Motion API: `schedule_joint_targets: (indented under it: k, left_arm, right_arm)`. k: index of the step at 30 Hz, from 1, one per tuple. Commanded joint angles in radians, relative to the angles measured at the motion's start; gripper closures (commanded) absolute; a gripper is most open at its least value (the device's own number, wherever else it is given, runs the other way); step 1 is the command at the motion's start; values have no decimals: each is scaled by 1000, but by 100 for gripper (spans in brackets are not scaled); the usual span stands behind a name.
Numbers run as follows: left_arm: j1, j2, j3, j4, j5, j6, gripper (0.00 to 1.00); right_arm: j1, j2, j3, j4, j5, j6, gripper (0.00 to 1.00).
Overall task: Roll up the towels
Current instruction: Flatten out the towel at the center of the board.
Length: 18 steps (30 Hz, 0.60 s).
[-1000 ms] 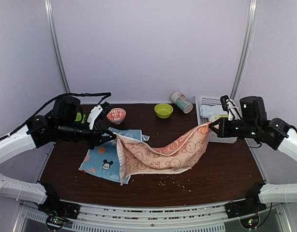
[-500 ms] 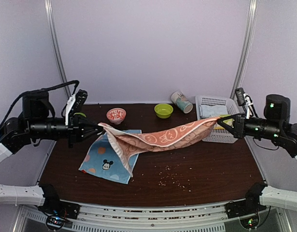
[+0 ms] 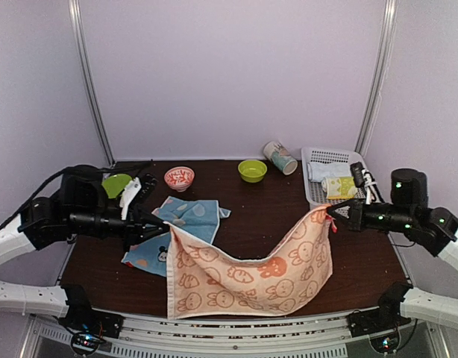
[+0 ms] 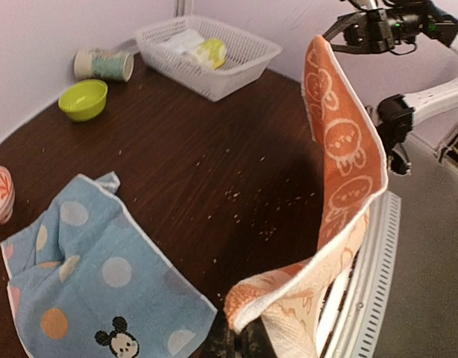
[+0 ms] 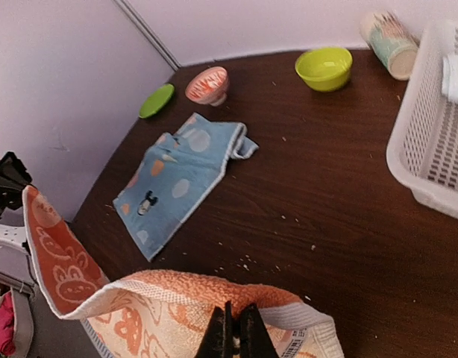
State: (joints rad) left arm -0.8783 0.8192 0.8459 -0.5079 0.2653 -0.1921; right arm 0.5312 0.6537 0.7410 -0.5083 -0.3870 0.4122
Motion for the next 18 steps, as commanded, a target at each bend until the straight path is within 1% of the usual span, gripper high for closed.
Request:
schedule_joint_targets:
  k: [1,3,5,7,12,15,18]
  left_arm:
    - [122,145,-64,212,89,2,100]
    - [151,206,-67,288,90,-5,100]
    - [166,266,-58,338,42,-20,100]
    - [182,331,-47,376,32,-35,100]
    - [194,488,-2,385,-20,-36,100]
    - [196,524,-1,405,-55,-48,100]
    - [196,519,-13,416,-100,-55,100]
  right_arm:
    - [-68,131,-132,272,21,141,100]
    - [-111,202,-156,339,27,161,100]
    - [-151,275,-161,368,46,171,100]
    - [-182,351,-162,398,61,173,100]
    - [-204,496,-135,435,91,161,100]
    - [-203,540,-119,422,125,147,100]
    - [-203,537,-115,400,140,137,100]
